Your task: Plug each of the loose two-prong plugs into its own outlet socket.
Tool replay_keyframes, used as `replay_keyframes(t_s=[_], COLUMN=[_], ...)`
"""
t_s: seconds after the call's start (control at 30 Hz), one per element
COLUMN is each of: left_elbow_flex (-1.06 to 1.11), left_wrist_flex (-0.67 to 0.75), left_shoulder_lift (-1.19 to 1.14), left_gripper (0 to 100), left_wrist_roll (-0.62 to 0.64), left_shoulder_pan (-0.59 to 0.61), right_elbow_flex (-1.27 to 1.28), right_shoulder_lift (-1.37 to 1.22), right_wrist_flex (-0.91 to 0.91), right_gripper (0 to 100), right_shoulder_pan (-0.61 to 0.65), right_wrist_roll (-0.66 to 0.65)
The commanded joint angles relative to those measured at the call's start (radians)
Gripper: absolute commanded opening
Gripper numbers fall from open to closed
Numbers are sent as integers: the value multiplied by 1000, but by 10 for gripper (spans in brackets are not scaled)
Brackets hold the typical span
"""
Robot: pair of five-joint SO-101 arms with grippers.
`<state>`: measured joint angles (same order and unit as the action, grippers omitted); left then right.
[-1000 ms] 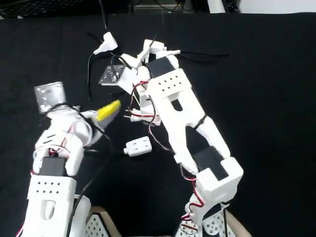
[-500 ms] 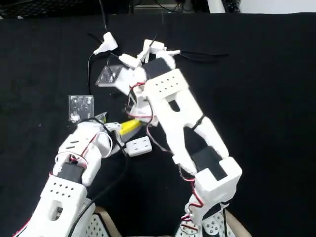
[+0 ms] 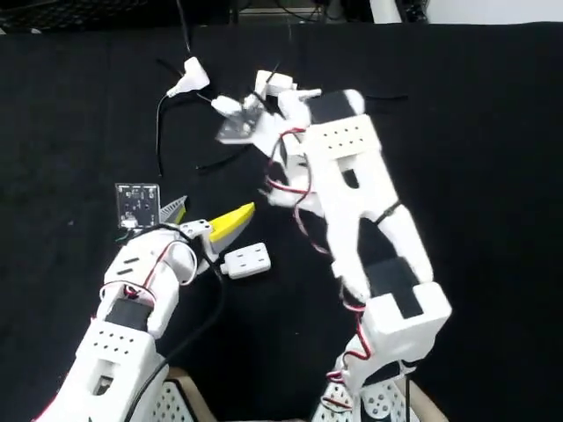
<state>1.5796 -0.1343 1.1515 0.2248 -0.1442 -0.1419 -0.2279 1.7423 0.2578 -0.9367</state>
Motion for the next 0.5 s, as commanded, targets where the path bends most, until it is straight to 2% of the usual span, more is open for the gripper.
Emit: replay_keyframes(t_s=[0.0, 0.2, 0.33, 0.47], left_elbow_flex=[-12, -10, -8, -8], left_wrist_flex=[17, 18, 18, 18], left_shoulder_lift=[17, 17, 17, 17], left_gripper=[428, 428, 428, 428], left_wrist_roll=[9, 9, 9, 8], left_shoulder_pan=[67, 76, 81, 81], right_elbow_flex=[101, 286, 305, 283], right_shoulder_lift=[19, -102, -189, -237], right_wrist_flex=[-43, -319, -457, -474], right_gripper=[15, 15, 22, 115], right_shoulder_pan=[-46, -46, -43, -49], right_wrist_roll=[-17, -5, 94, 97])
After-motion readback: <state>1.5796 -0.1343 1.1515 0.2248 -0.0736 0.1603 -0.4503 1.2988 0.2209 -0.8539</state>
